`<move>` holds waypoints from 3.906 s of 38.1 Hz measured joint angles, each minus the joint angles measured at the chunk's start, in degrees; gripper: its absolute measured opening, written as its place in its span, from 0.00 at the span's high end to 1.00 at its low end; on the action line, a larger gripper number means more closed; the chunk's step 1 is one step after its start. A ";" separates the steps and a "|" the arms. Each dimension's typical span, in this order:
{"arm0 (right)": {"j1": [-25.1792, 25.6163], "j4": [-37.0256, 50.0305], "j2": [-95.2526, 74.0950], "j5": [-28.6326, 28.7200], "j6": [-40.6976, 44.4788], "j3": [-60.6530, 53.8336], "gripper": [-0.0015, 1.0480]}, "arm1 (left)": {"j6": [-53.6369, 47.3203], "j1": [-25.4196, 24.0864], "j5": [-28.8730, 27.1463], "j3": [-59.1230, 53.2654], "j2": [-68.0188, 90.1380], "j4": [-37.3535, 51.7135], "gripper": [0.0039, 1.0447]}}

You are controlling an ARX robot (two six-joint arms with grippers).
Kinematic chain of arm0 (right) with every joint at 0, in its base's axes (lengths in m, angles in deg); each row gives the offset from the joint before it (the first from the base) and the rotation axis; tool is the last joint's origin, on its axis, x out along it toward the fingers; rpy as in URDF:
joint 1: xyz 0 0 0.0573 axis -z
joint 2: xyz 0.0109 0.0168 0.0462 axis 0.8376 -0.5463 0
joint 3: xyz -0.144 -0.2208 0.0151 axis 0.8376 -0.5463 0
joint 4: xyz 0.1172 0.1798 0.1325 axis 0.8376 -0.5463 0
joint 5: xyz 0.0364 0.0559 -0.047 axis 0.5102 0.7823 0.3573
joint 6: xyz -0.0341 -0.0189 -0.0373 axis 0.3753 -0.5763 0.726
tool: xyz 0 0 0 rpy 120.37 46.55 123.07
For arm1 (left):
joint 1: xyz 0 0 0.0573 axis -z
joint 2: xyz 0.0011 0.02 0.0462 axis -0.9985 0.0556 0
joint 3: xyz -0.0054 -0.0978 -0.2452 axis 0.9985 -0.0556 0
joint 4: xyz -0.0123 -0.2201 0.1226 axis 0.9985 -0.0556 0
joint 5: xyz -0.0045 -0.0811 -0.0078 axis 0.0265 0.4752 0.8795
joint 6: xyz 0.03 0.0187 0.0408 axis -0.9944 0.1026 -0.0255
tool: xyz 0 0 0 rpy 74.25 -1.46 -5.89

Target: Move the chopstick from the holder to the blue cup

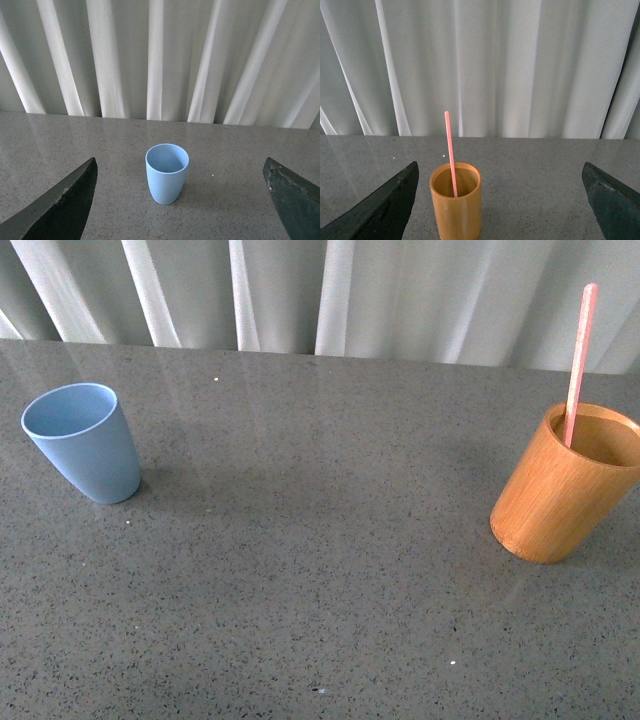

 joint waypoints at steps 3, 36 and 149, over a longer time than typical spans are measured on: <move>0.00 0.00 0.00 0.00 0.00 0.00 0.10 | 0.00 0.00 0.00 0.00 0.00 0.00 0.06; 0.00 0.00 0.00 0.00 0.00 0.00 0.10 | 0.02 0.00 0.00 0.00 0.00 0.00 0.06; 0.00 0.00 0.00 0.07 0.00 0.00 0.10 | 11.04 1.86 -12.79 60.15 113.37 -8.61 0.44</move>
